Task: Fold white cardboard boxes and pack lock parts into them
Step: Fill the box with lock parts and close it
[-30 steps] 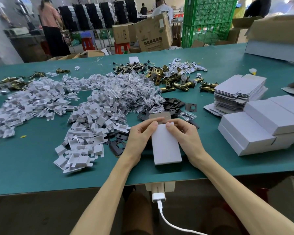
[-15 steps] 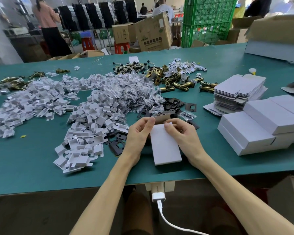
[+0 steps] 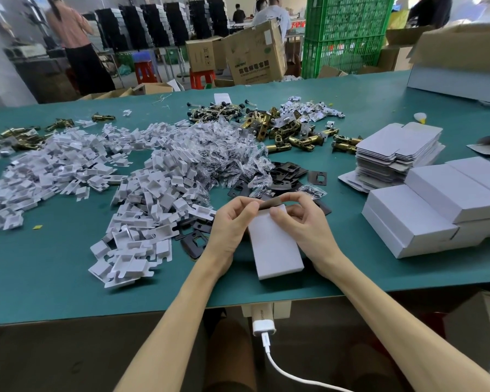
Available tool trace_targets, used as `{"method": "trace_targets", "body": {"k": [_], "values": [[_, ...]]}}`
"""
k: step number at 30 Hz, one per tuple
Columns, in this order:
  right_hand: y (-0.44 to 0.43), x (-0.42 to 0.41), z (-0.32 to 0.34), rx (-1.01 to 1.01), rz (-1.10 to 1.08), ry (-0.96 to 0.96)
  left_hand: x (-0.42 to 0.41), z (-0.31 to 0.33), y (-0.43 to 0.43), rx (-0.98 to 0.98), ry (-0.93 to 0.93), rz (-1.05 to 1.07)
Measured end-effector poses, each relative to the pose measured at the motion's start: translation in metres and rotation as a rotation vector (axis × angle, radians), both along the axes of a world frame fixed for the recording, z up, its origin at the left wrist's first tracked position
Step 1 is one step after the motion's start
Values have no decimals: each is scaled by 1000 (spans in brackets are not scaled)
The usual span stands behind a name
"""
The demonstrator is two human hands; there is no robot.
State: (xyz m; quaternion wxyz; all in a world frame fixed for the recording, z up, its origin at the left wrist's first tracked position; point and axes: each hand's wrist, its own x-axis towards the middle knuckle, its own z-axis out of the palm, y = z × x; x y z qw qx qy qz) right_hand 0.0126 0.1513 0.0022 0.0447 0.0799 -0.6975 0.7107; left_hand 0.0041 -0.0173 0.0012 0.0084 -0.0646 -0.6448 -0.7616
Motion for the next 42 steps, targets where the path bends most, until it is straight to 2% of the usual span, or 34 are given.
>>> {"method": "trace_targets", "body": {"k": [6,14,24,33,37,42], "values": [[0,2,2,-35,19,-28,-2,-5,-3,-71,17,3],[2,2,4,-64,208,-127,-6,-8,-7,82,-53,148],[10,3,6,-257,165,-190,-7,-5,-6,97,-74,59],[12,4,9,-231,242,-230,-6,-3,-8,98,-64,41],[13,3,7,-224,244,-226,-5,-1,-10,119,-92,30],[11,4,6,-244,209,-212,-4,-3,-8,85,-41,60]]}}
